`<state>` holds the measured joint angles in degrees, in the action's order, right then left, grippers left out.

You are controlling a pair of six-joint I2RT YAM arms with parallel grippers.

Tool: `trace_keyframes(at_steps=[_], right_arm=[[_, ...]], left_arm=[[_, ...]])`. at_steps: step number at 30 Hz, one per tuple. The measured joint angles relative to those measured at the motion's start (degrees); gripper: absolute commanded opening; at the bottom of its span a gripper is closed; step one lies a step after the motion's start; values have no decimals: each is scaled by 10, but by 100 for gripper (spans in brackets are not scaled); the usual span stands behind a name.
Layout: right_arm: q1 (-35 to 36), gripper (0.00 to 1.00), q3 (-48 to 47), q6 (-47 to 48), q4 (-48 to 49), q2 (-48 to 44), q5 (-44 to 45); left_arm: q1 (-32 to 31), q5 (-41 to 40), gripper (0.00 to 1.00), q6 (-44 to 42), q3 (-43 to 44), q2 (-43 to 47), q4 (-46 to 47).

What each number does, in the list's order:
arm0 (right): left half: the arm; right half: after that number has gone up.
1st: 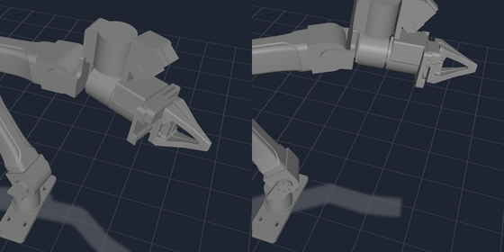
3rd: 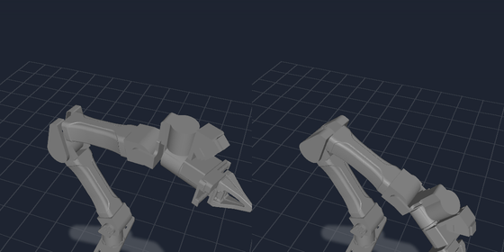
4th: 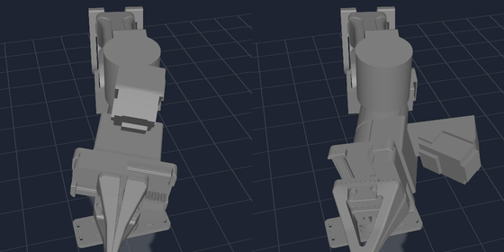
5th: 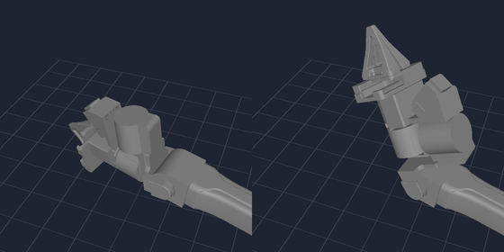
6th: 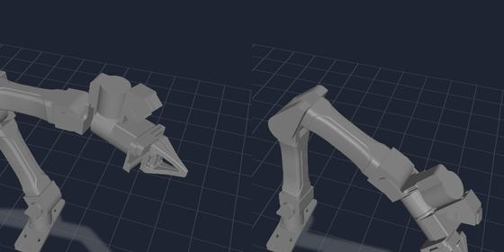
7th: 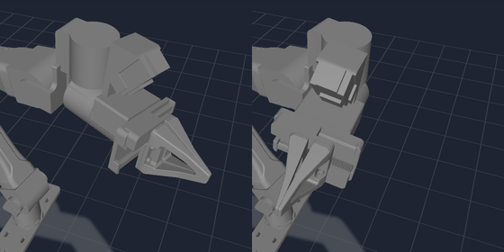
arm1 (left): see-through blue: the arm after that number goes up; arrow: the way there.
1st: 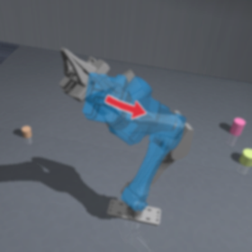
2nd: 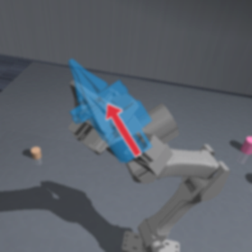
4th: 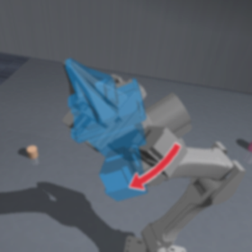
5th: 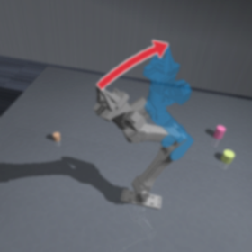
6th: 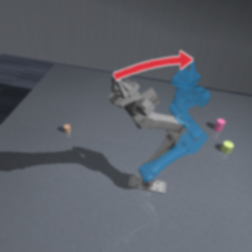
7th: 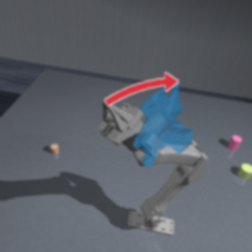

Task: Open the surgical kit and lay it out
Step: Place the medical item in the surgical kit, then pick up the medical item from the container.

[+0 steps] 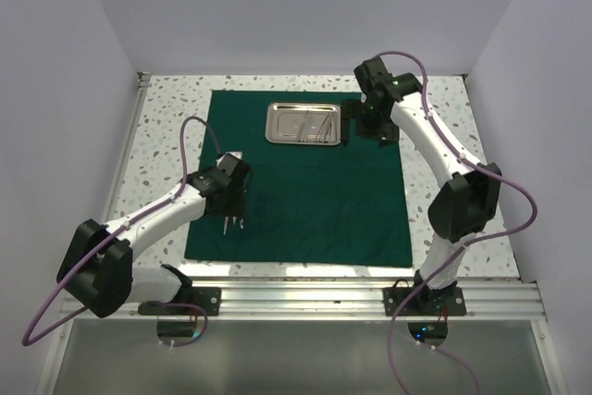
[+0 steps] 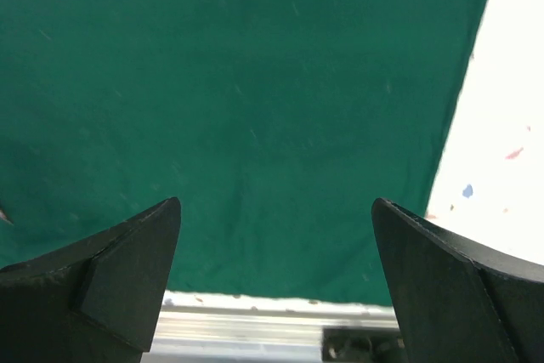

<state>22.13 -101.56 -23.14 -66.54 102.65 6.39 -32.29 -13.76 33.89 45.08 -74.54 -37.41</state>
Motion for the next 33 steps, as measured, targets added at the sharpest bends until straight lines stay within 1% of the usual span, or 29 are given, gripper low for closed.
trace_keyframes(at_steps=[1, 2, 5, 8, 13, 16, 19, 20, 24, 27, 29, 33], right_arm=[[0, 99, -25, 0, 2, 15, 0], [0, 99, -50, 0, 2, 30, 0], [0, 99, -137, -2, 1, 82, -2], [0, 99, -213, -8, 6, 133, -6], [0, 99, -336, -25, 11, 233, -24], [1, 99, -375, -35, 12, 279, -32], [3, 99, -353, -39, 13, 283, -31], [4, 99, -328, -39, 21, 272, -29], [4, 99, -215, -38, 26, 213, -24], [5, 99, -133, -36, 27, 151, -11], [5, 99, -67, -34, 34, 94, -4], [6, 99, 35, -34, 29, -18, 13]], left_arm=[[0, 0, 76, -1, -3, 0, 0], [0, 0, 99, 4, -3, 0, 0], [0, 0, 100, 9, -1, 2, 0], [0, -2, 100, 8, 24, 1, -14], [0, -8, 100, -10, 98, -7, -22], [0, -15, 99, -42, 165, -48, -20], [3, -21, 95, -80, 263, -138, -8], [4, -21, 94, -92, 300, -173, -2], [14, -10, 92, -127, 428, -315, 29], [19, 1, 89, -147, 522, -421, 33], [20, 8, 88, -156, 584, -484, 28], [21, 23, 87, -166, 683, -577, 19]])
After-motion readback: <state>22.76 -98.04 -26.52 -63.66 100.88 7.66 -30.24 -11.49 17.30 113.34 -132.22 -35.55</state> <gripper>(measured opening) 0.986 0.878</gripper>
